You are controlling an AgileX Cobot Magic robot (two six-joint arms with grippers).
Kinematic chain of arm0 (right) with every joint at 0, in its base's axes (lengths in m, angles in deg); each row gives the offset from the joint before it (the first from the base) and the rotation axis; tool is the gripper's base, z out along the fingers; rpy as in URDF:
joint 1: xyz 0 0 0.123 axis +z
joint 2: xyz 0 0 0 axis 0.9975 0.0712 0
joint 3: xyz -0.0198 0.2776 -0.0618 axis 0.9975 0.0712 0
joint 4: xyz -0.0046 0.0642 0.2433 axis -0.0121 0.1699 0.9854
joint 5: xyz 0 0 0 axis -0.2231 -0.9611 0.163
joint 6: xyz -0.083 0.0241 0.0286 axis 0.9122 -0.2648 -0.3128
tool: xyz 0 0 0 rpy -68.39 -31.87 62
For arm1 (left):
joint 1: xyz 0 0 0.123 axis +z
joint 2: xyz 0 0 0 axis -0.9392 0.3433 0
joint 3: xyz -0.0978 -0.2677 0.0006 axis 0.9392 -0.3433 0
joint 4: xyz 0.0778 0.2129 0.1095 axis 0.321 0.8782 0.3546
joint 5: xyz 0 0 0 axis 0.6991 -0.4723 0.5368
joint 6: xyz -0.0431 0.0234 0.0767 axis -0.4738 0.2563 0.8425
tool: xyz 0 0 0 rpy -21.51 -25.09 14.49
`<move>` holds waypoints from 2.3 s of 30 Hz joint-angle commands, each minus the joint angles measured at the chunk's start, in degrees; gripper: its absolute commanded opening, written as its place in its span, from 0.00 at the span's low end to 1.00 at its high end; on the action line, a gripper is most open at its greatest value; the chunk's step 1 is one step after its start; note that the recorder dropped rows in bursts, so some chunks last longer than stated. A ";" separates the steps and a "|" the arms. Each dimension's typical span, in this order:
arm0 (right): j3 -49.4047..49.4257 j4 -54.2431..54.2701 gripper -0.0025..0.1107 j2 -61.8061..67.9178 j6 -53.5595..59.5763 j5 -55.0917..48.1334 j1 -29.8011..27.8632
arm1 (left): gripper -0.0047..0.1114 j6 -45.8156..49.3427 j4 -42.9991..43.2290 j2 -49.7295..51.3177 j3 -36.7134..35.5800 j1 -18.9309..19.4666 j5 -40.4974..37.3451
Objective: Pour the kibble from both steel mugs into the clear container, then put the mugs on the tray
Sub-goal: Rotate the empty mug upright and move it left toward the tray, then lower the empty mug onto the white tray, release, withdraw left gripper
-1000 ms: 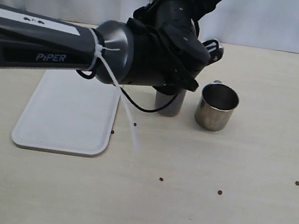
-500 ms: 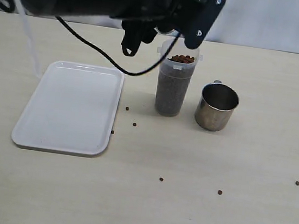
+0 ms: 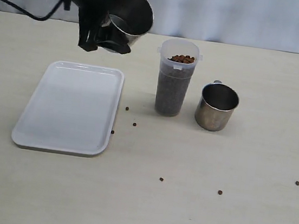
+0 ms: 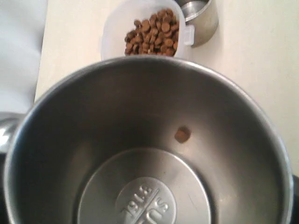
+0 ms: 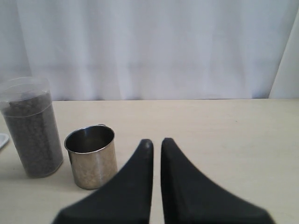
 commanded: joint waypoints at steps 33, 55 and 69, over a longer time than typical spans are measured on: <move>0.15 0.03 0.06 -0.16 0.14 0.48 0.16 | 0.18 30.24 -57.16 24.15 -17.12 24.07 3.56; 0.15 0.03 0.06 -0.16 0.14 0.48 0.16 | 0.61 -11.69 -25.83 5.39 -17.12 24.98 5.68; 0.15 0.03 0.06 -0.16 0.14 0.48 0.16 | 0.04 -25.57 -20.81 -19.84 -37.20 24.87 30.43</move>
